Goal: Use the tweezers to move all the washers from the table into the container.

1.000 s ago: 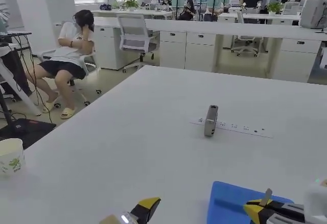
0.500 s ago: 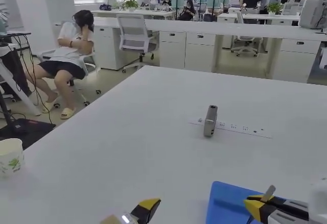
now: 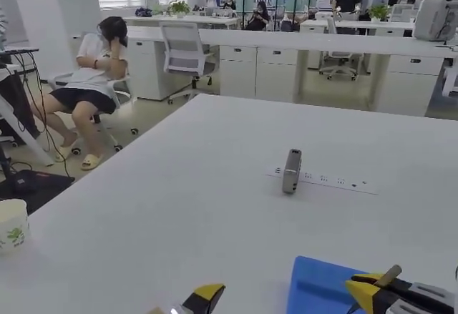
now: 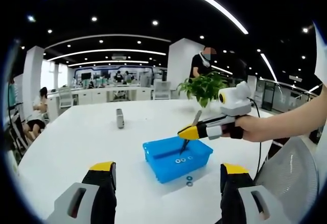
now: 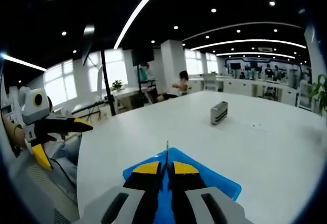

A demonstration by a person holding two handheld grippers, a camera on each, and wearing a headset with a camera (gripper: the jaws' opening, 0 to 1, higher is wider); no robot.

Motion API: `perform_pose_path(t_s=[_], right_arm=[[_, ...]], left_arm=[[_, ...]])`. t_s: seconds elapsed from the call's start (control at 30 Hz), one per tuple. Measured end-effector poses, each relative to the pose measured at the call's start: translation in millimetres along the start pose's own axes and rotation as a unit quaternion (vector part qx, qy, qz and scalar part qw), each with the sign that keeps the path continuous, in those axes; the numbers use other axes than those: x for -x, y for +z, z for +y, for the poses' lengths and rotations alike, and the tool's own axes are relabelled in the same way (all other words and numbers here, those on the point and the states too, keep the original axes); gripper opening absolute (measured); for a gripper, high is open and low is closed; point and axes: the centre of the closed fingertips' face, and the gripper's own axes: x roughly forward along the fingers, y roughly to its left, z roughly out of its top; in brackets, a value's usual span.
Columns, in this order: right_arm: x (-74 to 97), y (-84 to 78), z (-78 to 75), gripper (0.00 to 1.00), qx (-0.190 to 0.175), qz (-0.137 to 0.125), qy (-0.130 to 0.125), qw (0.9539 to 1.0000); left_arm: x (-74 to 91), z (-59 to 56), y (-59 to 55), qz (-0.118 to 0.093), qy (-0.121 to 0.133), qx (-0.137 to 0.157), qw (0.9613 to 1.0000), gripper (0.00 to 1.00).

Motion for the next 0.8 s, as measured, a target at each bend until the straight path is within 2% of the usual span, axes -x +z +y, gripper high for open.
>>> perform_pose_path(t_s=[0.27, 0.6, 0.63, 0.7, 0.73, 0.77, 0.8], right_arm=[[6.3, 5.1, 9.8, 0.04, -0.002, -0.012, 0.003, 0.9999], [13.2, 6.1, 23.7, 0.04, -0.016, -0.025, 0.011, 0.9995], [14.1, 7.9, 25.5, 0.00, -0.016, -0.031, 0.014, 0.9993], [16.8, 8.4, 28.8, 0.00, -0.020, -0.034, 0.020, 0.9990], [17.0, 8.0, 29.8, 0.00, -0.016, -0.033, 0.020, 0.9991], [16.2, 6.1, 31.9, 0.00, 0.016, -0.027, 0.029, 0.9991], [15.0, 1.9, 30.9, 0.00, 0.032, -0.019, 0.025, 0.9990]], left_arm=[[-0.5, -1.3, -1.1, 0.003, -0.003, -0.003, 1.0000, 0.85], [0.5, 0.5, 0.4, -0.003, -0.001, 0.003, 1.0000, 0.85], [0.7, 0.7, 0.5, -0.003, -0.001, 0.003, 1.0000, 0.85], [0.7, 0.7, 0.5, -0.004, -0.001, 0.005, 1.0000, 0.84], [0.7, 0.7, 0.3, -0.003, -0.001, 0.005, 1.0000, 0.84], [0.7, 0.6, 0.4, -0.003, -0.001, 0.005, 1.0000, 0.84], [0.7, 0.5, 0.9, -0.005, -0.001, 0.004, 1.0000, 0.84]])
